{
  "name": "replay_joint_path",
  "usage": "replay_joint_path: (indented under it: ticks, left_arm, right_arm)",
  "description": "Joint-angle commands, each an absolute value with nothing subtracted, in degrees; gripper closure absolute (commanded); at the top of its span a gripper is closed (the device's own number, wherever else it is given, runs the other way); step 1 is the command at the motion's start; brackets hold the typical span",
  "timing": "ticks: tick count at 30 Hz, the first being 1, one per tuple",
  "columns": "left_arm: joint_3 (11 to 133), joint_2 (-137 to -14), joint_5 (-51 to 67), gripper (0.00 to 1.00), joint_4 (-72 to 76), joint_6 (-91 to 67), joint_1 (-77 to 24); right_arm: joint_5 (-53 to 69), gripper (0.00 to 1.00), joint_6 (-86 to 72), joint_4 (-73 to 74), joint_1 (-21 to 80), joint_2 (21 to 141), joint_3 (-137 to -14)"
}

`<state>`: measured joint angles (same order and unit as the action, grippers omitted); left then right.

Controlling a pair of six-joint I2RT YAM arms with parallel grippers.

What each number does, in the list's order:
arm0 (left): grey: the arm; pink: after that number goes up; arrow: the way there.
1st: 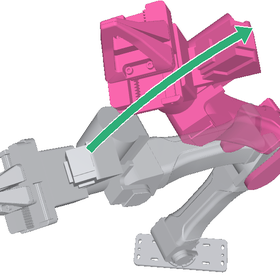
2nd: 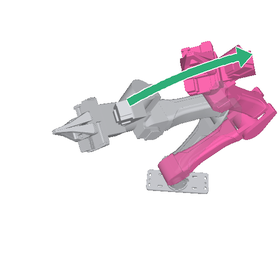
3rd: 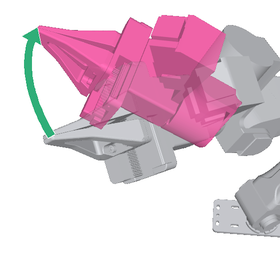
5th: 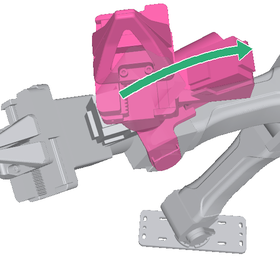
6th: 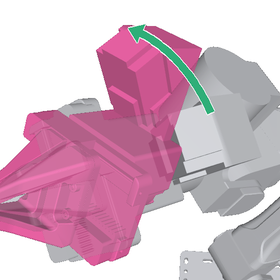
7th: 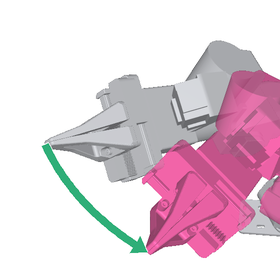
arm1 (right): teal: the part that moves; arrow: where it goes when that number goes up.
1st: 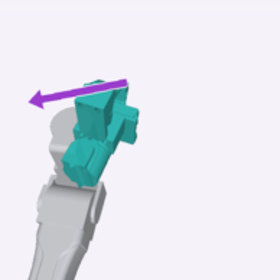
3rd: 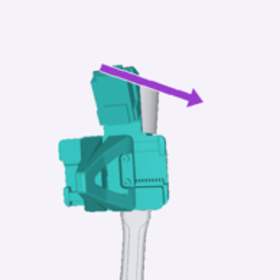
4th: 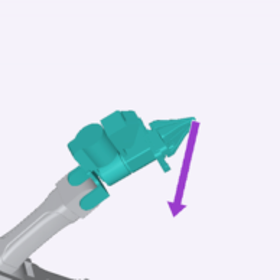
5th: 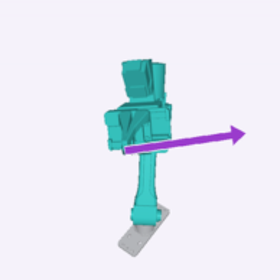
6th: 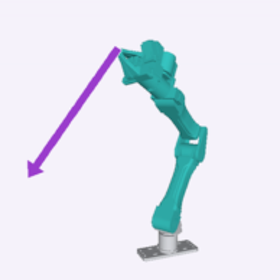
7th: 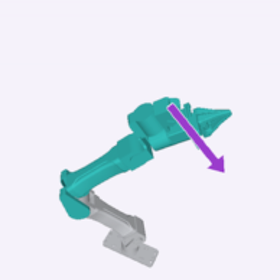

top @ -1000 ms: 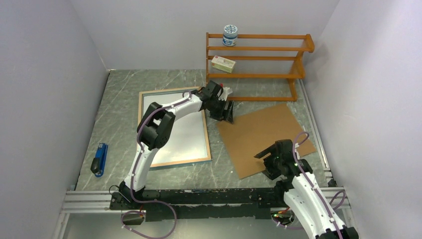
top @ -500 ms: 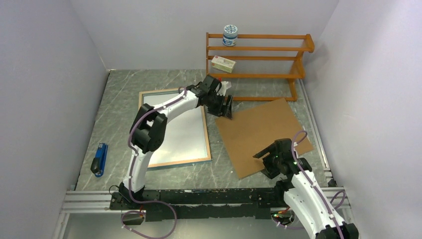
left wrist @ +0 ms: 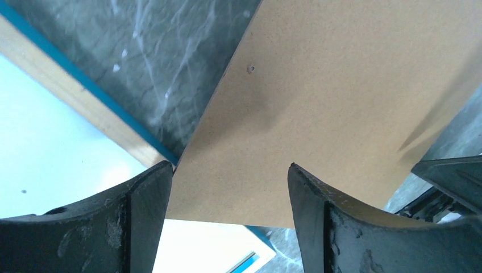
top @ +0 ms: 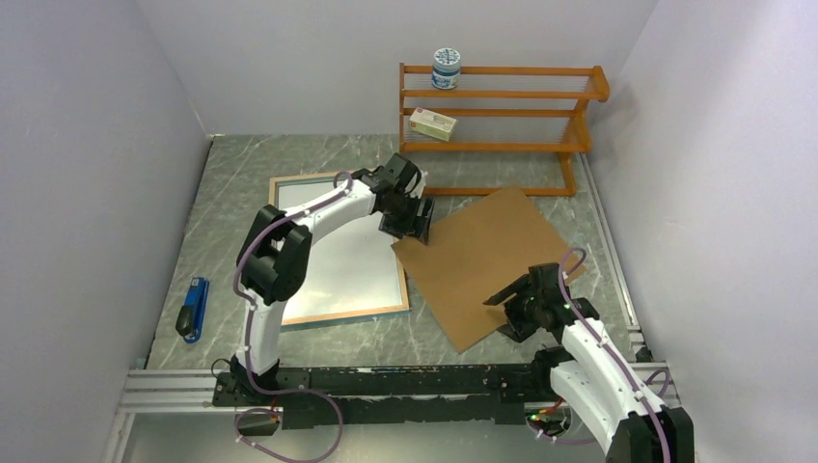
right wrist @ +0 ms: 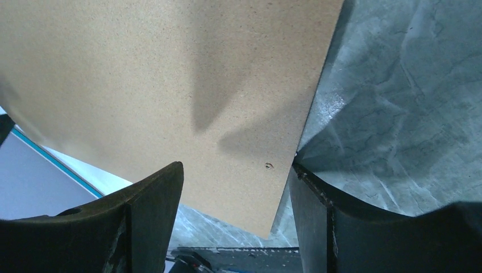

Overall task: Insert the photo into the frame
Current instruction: Move the photo frame item to the photo frame.

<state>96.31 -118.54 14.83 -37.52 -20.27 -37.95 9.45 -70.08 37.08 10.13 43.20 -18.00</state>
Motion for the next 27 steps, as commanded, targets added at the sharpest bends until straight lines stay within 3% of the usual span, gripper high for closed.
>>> replay_joint_path:
  ticks: [1, 7, 16, 27]
  left_arm:
    - [94.32, -113.94, 18.6, 0.23, -40.99, -22.63, -39.72]
    - [93.68, -113.69, 14.02, 0.23, -44.34, -22.68, -39.55]
    - [91.18, -111.19, 6.78, 0.09, -45.27, -25.85, -37.7]
    - [81.52, -103.99, 0.09, 0.09, -40.34, -36.7, -34.12]
  right_arm:
    - [11.97, 0.29, -72.14, 30.16, 10.77, 44.52, -16.17]
    - [13.2, 0.29, -73.17, 27.33, 11.65, 46.51, -15.08]
    - [10.99, 0.29, -72.03, 28.18, 11.7, 46.51, -14.65]
    - [10.35, 0.29, -71.46, 27.7, 11.71, 46.65, -13.64]
